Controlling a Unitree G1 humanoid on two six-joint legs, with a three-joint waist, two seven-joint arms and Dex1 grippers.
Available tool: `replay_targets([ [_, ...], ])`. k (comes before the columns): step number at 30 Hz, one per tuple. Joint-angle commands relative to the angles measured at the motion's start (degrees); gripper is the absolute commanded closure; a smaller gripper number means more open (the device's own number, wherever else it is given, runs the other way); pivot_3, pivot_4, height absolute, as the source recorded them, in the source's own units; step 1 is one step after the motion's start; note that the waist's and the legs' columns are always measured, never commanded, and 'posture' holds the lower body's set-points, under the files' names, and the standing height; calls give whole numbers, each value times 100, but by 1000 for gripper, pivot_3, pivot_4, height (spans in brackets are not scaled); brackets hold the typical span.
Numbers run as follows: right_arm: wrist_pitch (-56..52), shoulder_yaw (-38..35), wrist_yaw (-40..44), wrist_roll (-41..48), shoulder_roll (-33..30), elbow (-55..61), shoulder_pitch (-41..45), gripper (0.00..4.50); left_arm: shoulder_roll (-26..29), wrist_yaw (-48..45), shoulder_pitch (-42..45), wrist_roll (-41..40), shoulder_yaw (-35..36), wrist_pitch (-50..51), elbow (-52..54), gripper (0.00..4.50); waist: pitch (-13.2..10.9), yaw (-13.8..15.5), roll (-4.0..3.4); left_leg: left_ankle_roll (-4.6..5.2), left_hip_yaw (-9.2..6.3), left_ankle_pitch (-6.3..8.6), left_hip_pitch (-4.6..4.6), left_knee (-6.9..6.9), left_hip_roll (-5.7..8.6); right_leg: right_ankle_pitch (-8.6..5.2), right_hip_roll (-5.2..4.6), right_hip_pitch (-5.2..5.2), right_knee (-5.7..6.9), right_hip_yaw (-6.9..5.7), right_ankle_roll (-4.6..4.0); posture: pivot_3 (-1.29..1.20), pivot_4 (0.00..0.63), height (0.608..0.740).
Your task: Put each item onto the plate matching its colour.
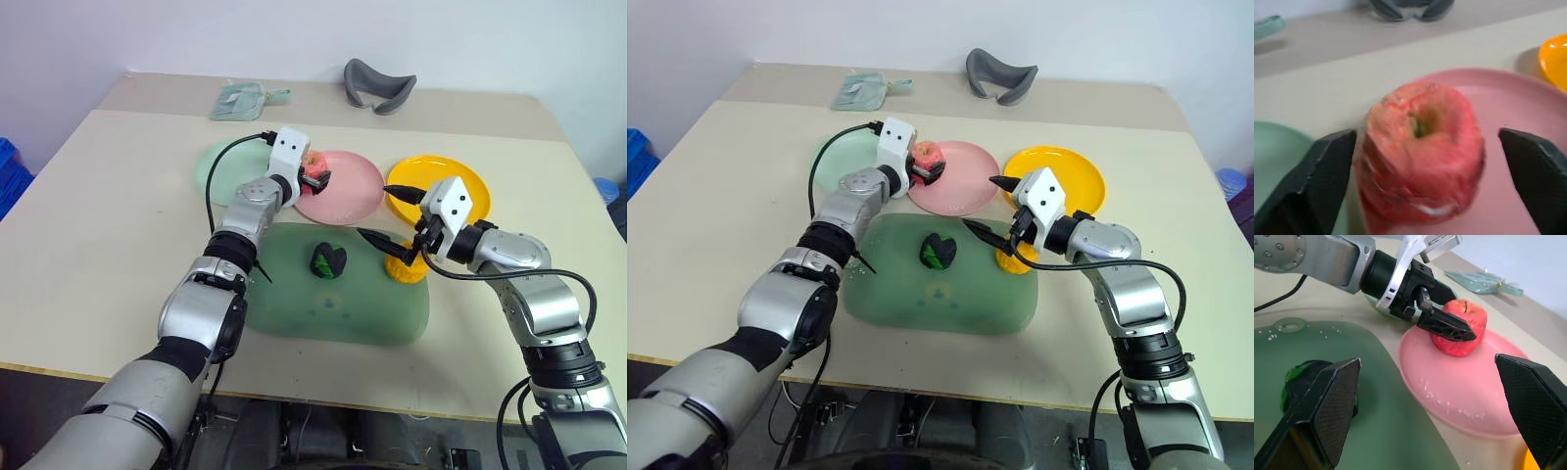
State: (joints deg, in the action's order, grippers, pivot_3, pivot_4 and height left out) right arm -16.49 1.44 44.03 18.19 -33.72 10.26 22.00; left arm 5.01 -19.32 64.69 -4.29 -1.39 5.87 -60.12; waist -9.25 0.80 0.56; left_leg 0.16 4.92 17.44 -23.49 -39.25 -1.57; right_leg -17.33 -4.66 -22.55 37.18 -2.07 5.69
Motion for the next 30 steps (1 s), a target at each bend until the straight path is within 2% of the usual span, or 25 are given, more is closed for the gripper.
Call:
replay_targets([
  [1, 90, -206, -67, 4, -29, 297, -36, 0, -15, -265, 132, -95, 117, -203, 364, 18, 0, -9, 0, 0, -1, 0, 0, 0, 0, 0, 1, 0, 0, 0, 1, 0, 150, 740],
  [3, 79, -194, -76, 15, -27, 352, -60, 0, 83, -572, -140, -238, 171, -87, 958, 18, 0, -22, -1, -1, 0, -1, 0, 2, -2, -1, 3, -3, 1, 0, 1, 0, 150, 740],
  [7, 13, -151, -71, 59, -10, 480, -79, 0, 419, -1565, -1149, -903, 249, 492, 3026, 18, 2, -132, -4, -6, 0, -3, 1, 5, -20, -1, 5, -9, 7, 2, 1, 0, 150, 740],
  [11, -27, -135, -66, 83, 21, 482, -77, 0, 989, -2113, -2175, -1358, 187, 1316, 4962, 18, 2, -158, -4, -14, -4, -8, 1, 5, -24, -1, 8, -10, 12, 1, 1, 0, 150, 740],
  [16, -279, -353, 22, 345, -154, 944, -390, 0, 1721, -3065, -3099, -2090, -58, 2298, 6568, 18, 2, -93, -5, -13, -12, -7, 1, 2, -23, -1, 5, -1, 10, 2, 0, 0, 150, 740],
  [22, -741, -1191, 252, 896, -726, 1940, -1669, 0, 2210, -3689, -3475, -2235, -469, 2548, 7157, 18, 2, 36, -5, -5, -21, -2, 5, -4, -15, -1, 0, 18, 2, 3, 0, 0, 150, 740],
  [30, -1140, -2759, 270, 1480, -972, 2929, -3448, 0, 2299, -3748, -3259, -1829, -828, 2388, 6788, 18, 5, -8, -8, -2, -16, -1, 12, -1, -19, -2, 9, 18, 4, 15, 0, 0, 150, 740],
])
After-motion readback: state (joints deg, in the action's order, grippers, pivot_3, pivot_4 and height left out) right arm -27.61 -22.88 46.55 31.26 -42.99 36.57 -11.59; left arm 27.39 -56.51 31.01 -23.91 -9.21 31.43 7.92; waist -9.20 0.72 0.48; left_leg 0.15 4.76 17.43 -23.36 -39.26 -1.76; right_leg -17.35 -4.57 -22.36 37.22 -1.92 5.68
